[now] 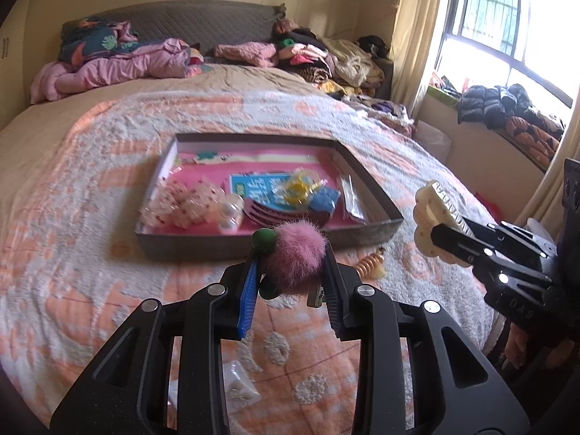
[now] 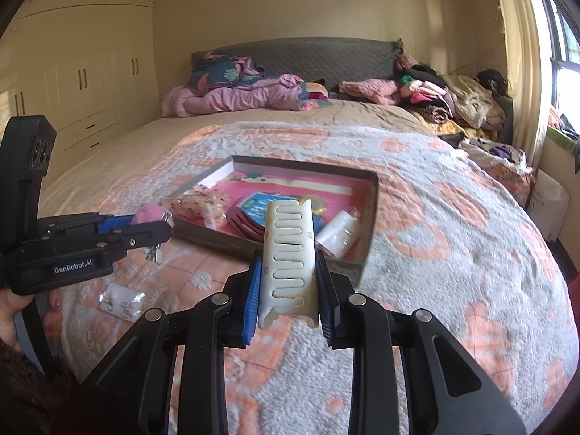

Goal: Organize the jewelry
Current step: 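Carry the pompom tie with the left gripper while the right carries the claw clip into the tray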

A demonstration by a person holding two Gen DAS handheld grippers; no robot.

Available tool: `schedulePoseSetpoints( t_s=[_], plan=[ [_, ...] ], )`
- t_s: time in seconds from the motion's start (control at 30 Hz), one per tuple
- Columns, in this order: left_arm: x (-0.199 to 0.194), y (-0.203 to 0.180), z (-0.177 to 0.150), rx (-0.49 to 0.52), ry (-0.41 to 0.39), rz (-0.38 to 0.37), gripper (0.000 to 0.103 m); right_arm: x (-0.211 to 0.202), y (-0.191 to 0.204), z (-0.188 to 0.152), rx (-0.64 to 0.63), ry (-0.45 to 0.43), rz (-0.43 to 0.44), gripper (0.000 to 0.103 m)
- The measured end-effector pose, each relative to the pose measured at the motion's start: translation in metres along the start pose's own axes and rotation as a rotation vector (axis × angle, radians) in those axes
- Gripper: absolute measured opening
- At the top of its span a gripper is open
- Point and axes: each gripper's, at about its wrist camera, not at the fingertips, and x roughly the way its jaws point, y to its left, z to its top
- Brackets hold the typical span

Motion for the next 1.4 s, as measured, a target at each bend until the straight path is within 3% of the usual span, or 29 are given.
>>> schedulePoseSetpoints(
  t_s=[0.7,1.4],
  plan=[
    [-0.025,0.021,0.038,-0.006,-0.099,0.043,0.024,0.007,0.02,0.044,-0.022,-0.071,0.051,0.026],
    [0.024,0.015,0.072,0.019,-0.085,0.012,0.024,0.027,-0.026,0.062,0.03,-0.082,-0.047,0.026]
  ],
)
